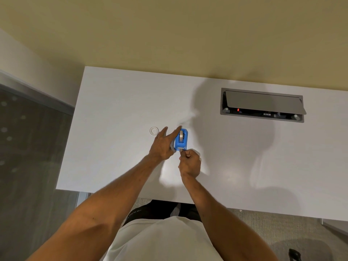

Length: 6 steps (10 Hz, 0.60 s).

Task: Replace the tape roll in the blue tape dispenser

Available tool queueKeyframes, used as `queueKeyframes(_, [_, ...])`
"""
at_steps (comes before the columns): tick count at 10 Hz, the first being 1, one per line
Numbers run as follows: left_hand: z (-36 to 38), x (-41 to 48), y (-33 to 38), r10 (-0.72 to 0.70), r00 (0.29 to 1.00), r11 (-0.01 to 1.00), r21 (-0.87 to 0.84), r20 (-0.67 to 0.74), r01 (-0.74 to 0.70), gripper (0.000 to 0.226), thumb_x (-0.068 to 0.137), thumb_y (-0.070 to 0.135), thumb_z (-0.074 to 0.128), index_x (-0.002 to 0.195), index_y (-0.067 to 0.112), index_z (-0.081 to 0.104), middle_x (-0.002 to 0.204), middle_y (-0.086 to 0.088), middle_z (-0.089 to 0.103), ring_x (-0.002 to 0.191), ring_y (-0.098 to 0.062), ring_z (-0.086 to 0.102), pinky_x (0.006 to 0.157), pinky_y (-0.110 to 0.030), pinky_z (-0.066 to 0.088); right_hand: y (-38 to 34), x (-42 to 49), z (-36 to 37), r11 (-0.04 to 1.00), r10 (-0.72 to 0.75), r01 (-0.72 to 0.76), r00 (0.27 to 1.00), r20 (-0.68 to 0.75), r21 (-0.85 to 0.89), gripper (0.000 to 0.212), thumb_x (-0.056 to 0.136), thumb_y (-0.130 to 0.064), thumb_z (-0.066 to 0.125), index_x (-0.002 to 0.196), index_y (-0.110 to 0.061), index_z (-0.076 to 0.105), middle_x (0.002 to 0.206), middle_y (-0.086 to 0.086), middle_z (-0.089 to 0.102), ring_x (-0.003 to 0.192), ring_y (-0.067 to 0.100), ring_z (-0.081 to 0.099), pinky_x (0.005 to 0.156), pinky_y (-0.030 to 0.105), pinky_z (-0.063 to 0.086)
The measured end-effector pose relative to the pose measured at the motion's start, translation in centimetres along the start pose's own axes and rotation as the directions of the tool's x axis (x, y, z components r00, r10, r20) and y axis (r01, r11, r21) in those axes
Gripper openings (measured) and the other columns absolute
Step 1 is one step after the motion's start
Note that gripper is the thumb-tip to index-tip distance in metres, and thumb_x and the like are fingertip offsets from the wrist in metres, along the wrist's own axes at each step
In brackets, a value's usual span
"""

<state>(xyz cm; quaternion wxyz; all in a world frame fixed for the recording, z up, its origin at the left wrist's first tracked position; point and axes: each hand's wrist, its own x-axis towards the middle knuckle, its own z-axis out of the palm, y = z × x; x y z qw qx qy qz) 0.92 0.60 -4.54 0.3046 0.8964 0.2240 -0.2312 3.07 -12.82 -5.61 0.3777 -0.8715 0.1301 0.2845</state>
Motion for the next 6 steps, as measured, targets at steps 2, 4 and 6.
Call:
queueKeyframes(2, [-0.2,-1.1,0.8,-0.017,1.000,1.000,-0.024,0.002,0.018,0.093,0.105,0.029,0.064,0.173,0.017,0.002,0.178,-0.011,0.025,0.169,-0.039,0.013,0.136,-0.052,0.024,-1.1,0.6,-2.1,0.929,-0.172,0.170,0.985,0.026,-0.327,0.032,0.099,-0.042,0.069,0.103,-0.010,0.074,0.101,0.007,0.078,0.093,0.024,0.076,0.084,0.036,0.066])
queueKeyframes(4, [0.5,-2.5,1.6,-0.096,0.994,0.994,-0.057,-0.054,0.093,0.083,0.107,0.012,0.055,0.173,0.011,0.004,0.180,-0.010,0.018,0.169,-0.034,0.013,0.138,-0.047,0.021,-1.7,1.5,-4.4,0.783,-0.293,0.337,0.941,0.168,-0.522,0.026,0.100,-0.038,0.068,0.108,-0.015,0.075,0.104,0.003,0.079,0.095,0.021,0.076,0.081,0.029,0.060])
queueKeyframes(6, [0.6,-4.6,2.6,-0.096,0.983,0.993,0.051,-0.159,0.105,0.070,0.109,0.009,0.040,0.173,0.012,0.010,0.181,-0.004,0.014,0.170,-0.029,0.008,0.139,-0.042,0.016,-2.6,1.3,-7.2,0.668,-0.436,0.484,0.870,0.231,-0.565,0.019,0.105,-0.026,0.058,0.118,-0.019,0.067,0.116,0.000,0.074,0.104,0.018,0.072,0.089,0.029,0.060])
